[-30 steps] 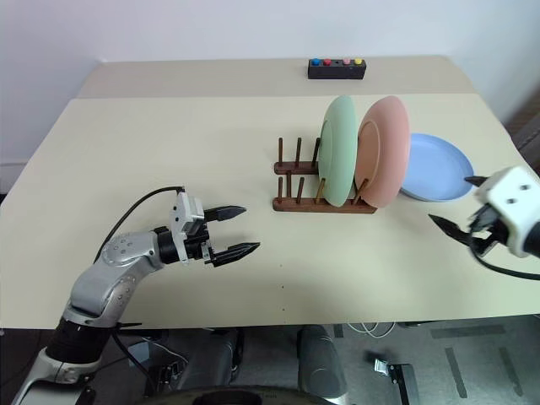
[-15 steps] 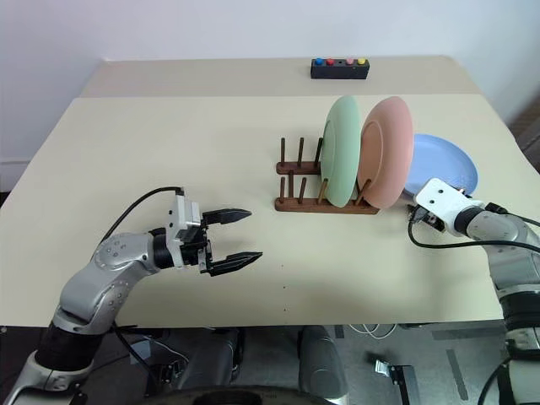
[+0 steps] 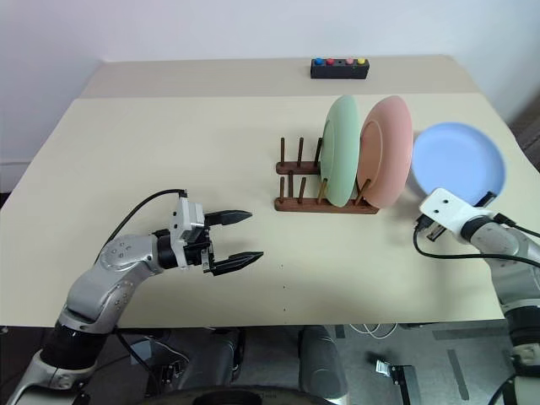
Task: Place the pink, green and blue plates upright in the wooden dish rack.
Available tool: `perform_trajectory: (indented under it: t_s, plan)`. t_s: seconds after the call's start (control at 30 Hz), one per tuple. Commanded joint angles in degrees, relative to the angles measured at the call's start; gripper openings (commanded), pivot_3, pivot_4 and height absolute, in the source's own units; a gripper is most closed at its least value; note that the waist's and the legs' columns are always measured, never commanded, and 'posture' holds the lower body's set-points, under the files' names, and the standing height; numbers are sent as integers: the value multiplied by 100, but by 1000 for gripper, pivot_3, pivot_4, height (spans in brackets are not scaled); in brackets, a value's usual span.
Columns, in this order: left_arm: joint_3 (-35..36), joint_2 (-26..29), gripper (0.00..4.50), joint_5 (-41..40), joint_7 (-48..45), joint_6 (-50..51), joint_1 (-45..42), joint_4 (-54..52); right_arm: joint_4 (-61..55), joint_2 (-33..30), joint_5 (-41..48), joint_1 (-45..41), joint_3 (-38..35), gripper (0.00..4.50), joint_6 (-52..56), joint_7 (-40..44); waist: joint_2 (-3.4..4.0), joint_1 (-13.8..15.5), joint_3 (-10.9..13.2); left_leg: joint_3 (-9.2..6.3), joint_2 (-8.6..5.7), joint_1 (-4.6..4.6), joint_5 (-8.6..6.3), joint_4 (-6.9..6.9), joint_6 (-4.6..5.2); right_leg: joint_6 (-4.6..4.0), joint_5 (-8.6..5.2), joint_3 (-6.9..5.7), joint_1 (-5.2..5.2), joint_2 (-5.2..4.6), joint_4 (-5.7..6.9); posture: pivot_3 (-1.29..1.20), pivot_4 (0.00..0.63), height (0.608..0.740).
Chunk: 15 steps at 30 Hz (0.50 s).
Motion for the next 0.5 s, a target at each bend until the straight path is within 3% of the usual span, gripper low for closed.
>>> perform_trajectory:
  t_s: [0.03, 0.27, 0.5]
  plan:
    - [29, -14, 4500, 19, -112, -235, -33, 53, -917, -360, -197, -178, -714, 67, 144, -443, 9, -17, -2, 0, 0, 0, 0, -1, 0, 0, 0, 0, -1, 0, 1, 0, 150, 740]
    - [4, -85, 4500, 152, -85, -405, -110, 255, -1806, -576, -282, -940, -925, 67, 207, -551, 11, -8, -3, 0, 1, 0, 0, 0, 0, 3, 1, -1, -1, 0, 3, 0, 150, 740]
    - [184, -76, 4500, 316, 93, -590, -203, 460, -2973, 205, 995, -2409, -148, 67, 294, 347, 16, -44, 1, -2, 4, 1, 0, -4, 0, 14, 7, -1, -3, 2, 5, 0, 150, 740]
